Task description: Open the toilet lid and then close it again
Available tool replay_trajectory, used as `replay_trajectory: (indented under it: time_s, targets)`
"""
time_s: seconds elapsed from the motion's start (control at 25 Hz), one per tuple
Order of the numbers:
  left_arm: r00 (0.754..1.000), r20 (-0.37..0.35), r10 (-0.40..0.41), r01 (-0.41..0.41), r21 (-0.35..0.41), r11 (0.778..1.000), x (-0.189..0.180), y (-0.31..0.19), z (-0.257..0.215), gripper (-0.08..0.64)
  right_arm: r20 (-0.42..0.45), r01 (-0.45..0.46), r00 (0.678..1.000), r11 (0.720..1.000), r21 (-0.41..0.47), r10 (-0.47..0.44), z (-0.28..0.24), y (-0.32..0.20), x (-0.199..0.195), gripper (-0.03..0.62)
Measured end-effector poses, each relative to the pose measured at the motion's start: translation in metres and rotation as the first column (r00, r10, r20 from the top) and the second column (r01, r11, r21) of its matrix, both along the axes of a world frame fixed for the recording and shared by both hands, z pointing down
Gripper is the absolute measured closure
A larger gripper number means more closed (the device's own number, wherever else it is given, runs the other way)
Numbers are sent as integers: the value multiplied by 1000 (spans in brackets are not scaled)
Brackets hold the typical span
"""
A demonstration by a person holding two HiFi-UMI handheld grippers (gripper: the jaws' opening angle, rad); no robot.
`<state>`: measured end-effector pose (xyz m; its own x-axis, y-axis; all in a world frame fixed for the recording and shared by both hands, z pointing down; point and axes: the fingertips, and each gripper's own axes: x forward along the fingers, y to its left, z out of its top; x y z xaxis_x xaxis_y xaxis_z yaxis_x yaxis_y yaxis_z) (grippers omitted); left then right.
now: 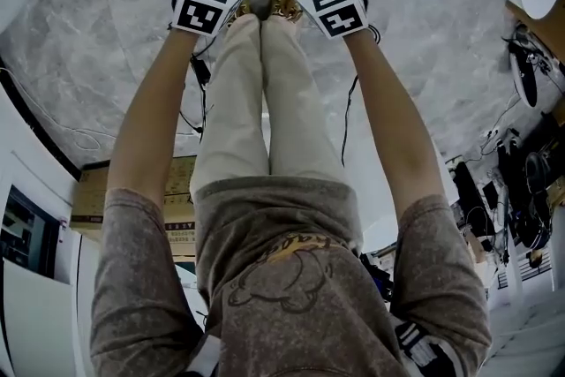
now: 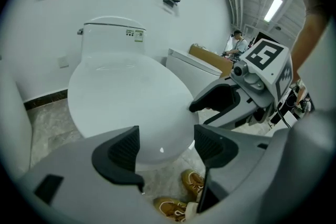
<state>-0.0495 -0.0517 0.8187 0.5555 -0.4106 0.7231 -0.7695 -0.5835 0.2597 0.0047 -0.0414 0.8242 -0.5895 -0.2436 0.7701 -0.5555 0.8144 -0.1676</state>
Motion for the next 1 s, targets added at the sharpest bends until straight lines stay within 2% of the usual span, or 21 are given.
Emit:
replay_trajectory:
  time_s: [0.2,0.36,0.52,0.68,0.84,1.0]
  targets:
    - [1000,-10,-18,18,-15,1000,2,-1,-12,233,16,9,1000,1000,-16,-9,-12,-3,2,354]
    - [999,-41,-28,28,-1,1000,9,1,-66,233,42,-60,997,998,31,58,-70,-21,9,354]
    - [994,-80,-78,82,54,995,6,-13,-150,235,100,-109,990,990,93,100,-157,-39,14,354]
    - [991,-103,-89,103,139,985,10,-22,-257,235,160,-143,980,977,156,118,-258,-36,27,354]
    - [988,-137,-75,111,274,955,6,-36,-374,235,277,-206,951,950,234,138,-369,-42,25,354]
    - [982,-181,-62,124,355,927,-3,-19,-463,235,338,-232,933,924,305,123,-455,-28,27,354]
